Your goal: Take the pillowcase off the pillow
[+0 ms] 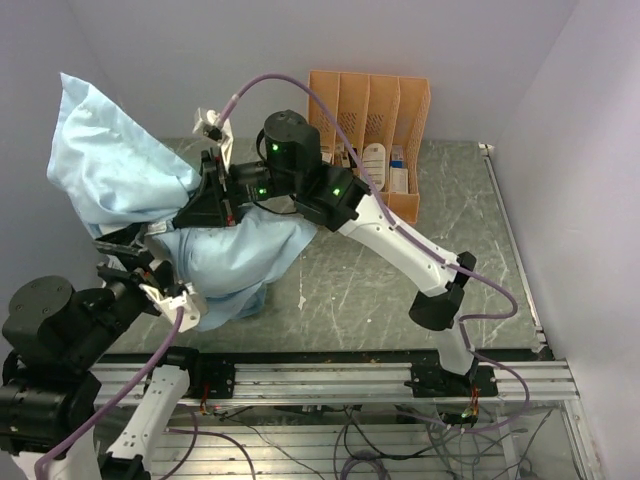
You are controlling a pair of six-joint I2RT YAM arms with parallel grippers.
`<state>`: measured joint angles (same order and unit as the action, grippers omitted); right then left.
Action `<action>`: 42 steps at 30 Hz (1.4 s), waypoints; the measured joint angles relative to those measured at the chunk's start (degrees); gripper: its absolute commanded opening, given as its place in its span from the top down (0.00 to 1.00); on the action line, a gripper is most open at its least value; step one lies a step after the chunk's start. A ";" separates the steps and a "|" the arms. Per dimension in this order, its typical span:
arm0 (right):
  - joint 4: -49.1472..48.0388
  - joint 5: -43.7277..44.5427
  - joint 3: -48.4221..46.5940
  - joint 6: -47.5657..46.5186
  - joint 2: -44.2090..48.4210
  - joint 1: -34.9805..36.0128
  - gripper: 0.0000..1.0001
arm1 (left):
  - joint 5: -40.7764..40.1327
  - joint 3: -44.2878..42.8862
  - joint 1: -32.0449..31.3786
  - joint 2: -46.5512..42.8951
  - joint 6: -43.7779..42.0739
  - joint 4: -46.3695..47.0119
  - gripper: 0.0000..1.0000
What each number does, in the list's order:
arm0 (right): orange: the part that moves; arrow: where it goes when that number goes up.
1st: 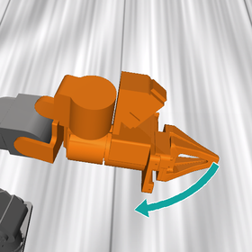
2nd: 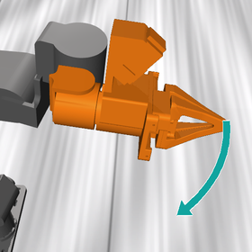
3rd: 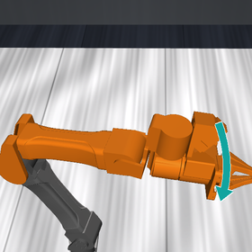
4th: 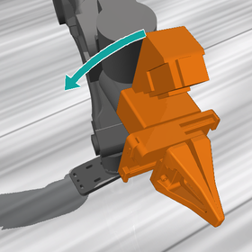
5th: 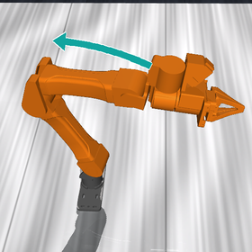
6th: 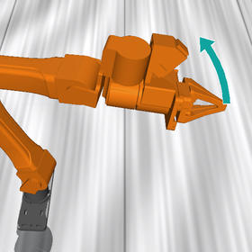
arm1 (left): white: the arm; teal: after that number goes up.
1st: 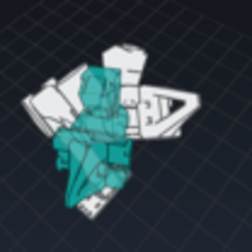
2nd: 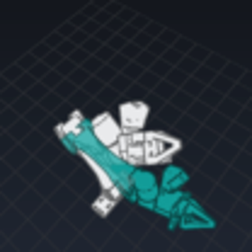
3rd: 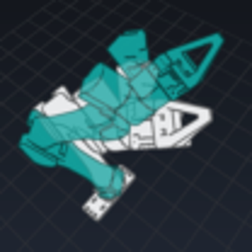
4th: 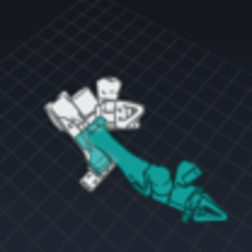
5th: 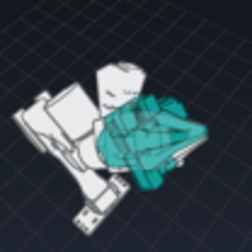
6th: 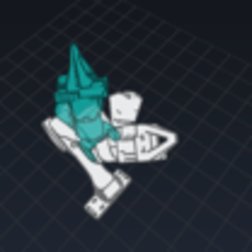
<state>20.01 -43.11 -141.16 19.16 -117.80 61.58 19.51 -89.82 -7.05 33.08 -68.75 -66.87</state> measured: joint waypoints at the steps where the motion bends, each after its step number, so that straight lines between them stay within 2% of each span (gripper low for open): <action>1: 0.52 -0.15 0.13 -0.50 -0.17 0.33 1.00 | 0.00 0.92 0.50 -0.11 -1.31 -0.28 0.12; 4: 1.33 -0.85 1.57 -2.36 0.28 0.44 1.00 | -0.04 -0.15 1.07 1.44 -3.54 -2.34 0.26; 8: 1.46 -1.18 4.39 -4.74 2.80 0.28 1.00 | 0.04 -6.03 1.07 7.26 -3.50 -6.47 0.58; 9: 1.62 -1.18 4.66 -5.16 3.28 0.17 1.00 | 0.22 -6.51 1.07 8.20 -3.48 -6.84 0.70; 10: 1.77 -1.14 4.70 -5.46 3.45 0.07 1.00 | 0.57 -6.69 1.07 8.96 -3.06 -6.84 0.76; 11: 1.97 -1.11 4.70 -5.73 3.48 -0.11 0.92 | 0.92 -6.60 1.07 9.38 -2.54 -6.75 0.89; 12: 2.32 -1.07 4.70 -5.86 3.48 -0.26 0.81 | 1.22 -6.34 1.07 9.49 -1.81 -6.54 0.92; 14: 2.95 -0.42 4.94 -5.66 3.48 -0.46 0.51 | 1.79 -5.57 1.07 9.18 0.28 -6.08 0.93; 15: 2.78 0.07 5.25 -4.94 3.63 -0.50 0.39 | 2.05 -5.33 1.07 8.98 1.73 -5.79 0.93; 17: 0.79 2.03 8.39 -2.93 5.57 -0.81 0.27 | 2.19 -5.18 1.18 8.85 5.01 -5.64 0.93; 19: -3.54 5.01 15.82 -0.24 10.25 -1.92 0.11 | 2.29 -4.87 1.20 8.87 8.50 -4.63 0.93; 21: -7.52 7.98 23.19 2.45 15.63 -3.78 0.01 | 2.01 -4.02 1.20 8.90 12.61 -2.62 0.93; 24: -14.08 14.43 36.48 4.74 26.08 -7.76 0.00 | 0.11 -2.08 1.18 9.07 19.56 1.84 0.93; 28: -19.93 23.41 49.86 4.68 37.90 -10.14 0.00 | -6.54 -0.87 1.20 10.51 29.14 8.02 0.93; 34: -30.01 30.60 70.14 4.11 52.92 -9.38 0.00 | -16.98 -7.61 1.22 16.63 41.66 12.41 0.93; 38: -36.02 32.48 80.61 3.41 55.63 -7.54 0.00 | -19.85 -11.50 1.22 18.71 45.53 12.28 0.93; 42: -37.81 33.68 85.96 -0.04 49.64 -1.07 0.00 | -20.96 -13.55 1.22 18.75 46.73 10.62 0.93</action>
<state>-17.80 -9.43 -55.20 19.11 -68.16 60.51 -1.45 -103.37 -5.82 51.83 -22.02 -56.25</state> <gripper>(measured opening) 0.999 0.097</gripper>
